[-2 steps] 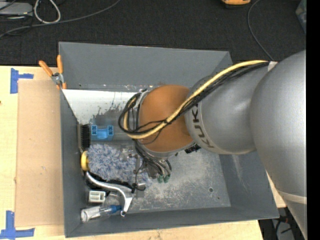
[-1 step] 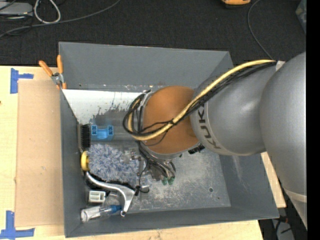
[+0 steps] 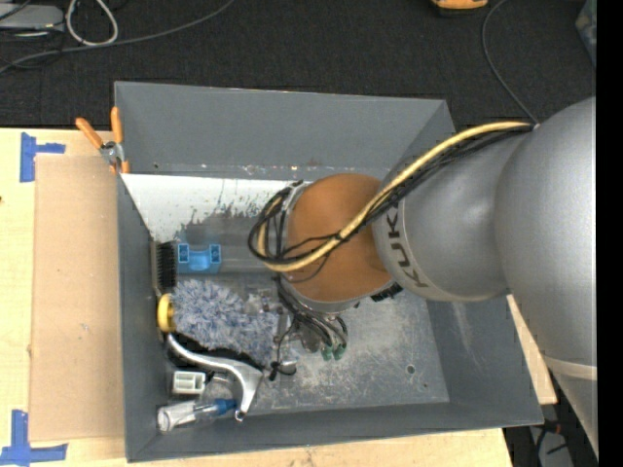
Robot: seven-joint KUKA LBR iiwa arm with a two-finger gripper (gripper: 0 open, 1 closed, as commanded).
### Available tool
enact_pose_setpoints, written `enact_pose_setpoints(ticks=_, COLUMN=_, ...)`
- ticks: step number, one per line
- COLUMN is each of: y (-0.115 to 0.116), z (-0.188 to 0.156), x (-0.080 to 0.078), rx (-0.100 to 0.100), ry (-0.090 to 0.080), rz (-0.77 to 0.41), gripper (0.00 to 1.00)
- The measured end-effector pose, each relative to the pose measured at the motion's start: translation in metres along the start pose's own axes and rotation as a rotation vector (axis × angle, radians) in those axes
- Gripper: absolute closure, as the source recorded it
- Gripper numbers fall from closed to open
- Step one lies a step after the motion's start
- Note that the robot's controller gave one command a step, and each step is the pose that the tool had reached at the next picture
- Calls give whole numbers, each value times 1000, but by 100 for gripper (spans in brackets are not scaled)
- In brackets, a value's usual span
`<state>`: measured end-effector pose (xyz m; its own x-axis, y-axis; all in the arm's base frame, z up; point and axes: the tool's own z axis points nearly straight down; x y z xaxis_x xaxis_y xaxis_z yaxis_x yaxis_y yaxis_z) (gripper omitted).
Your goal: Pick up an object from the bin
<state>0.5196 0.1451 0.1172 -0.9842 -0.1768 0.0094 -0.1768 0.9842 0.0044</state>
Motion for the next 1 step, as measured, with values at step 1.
enact_pose_setpoints(ticks=1, y=-33, z=-17, x=6, rx=-2, ry=0, rz=65, gripper=0)
